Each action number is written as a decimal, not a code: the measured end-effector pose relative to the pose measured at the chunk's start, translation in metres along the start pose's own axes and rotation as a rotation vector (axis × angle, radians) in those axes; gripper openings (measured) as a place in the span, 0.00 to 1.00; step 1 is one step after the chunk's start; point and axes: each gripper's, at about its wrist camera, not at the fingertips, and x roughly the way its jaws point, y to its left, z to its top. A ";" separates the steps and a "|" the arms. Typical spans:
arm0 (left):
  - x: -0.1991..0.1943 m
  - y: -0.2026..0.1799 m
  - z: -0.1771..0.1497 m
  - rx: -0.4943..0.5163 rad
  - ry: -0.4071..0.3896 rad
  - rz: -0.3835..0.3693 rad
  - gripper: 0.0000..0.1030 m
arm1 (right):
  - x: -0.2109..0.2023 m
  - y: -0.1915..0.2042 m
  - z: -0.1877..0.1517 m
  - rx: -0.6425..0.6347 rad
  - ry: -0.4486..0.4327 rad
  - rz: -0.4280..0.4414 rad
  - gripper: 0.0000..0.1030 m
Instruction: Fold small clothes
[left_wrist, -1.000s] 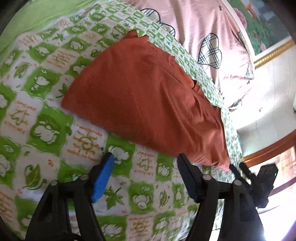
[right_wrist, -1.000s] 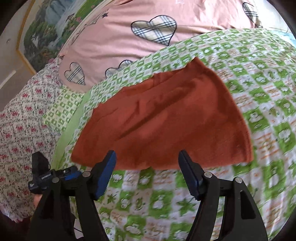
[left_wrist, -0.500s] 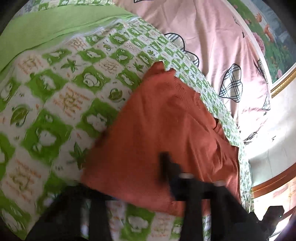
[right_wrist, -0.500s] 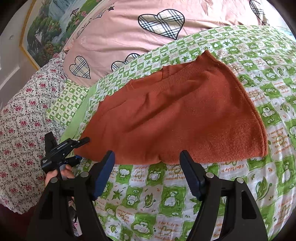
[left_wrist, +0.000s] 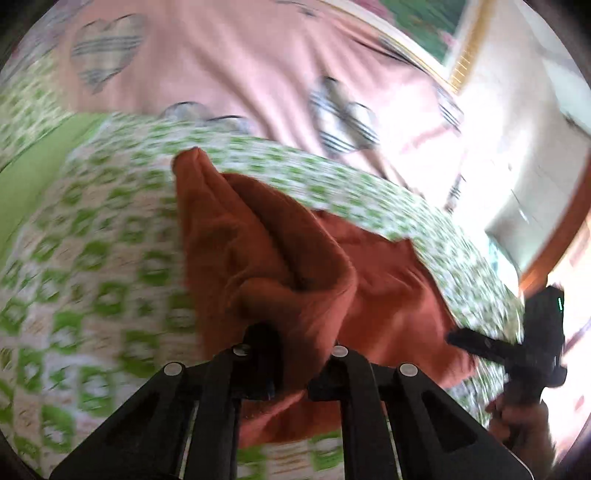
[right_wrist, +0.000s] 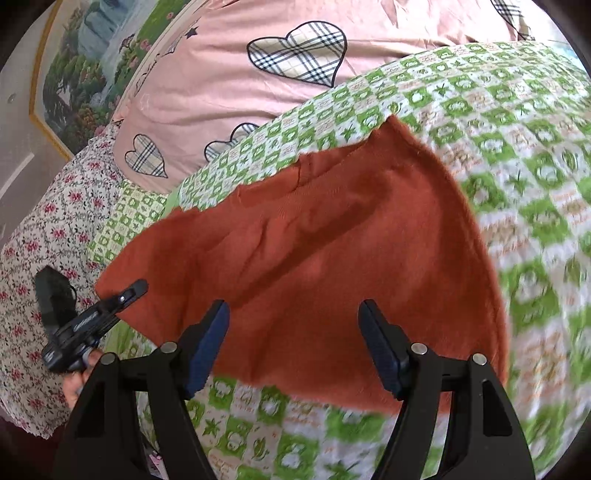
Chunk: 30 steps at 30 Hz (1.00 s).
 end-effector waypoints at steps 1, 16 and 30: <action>0.006 -0.011 -0.002 0.026 0.012 -0.013 0.08 | 0.001 -0.003 0.007 0.007 0.005 0.006 0.71; 0.023 -0.042 -0.040 0.110 0.072 -0.075 0.06 | 0.111 0.033 0.055 0.005 0.262 0.253 0.72; 0.022 -0.076 -0.021 0.178 0.062 -0.181 0.05 | 0.122 0.070 0.091 -0.133 0.201 0.281 0.15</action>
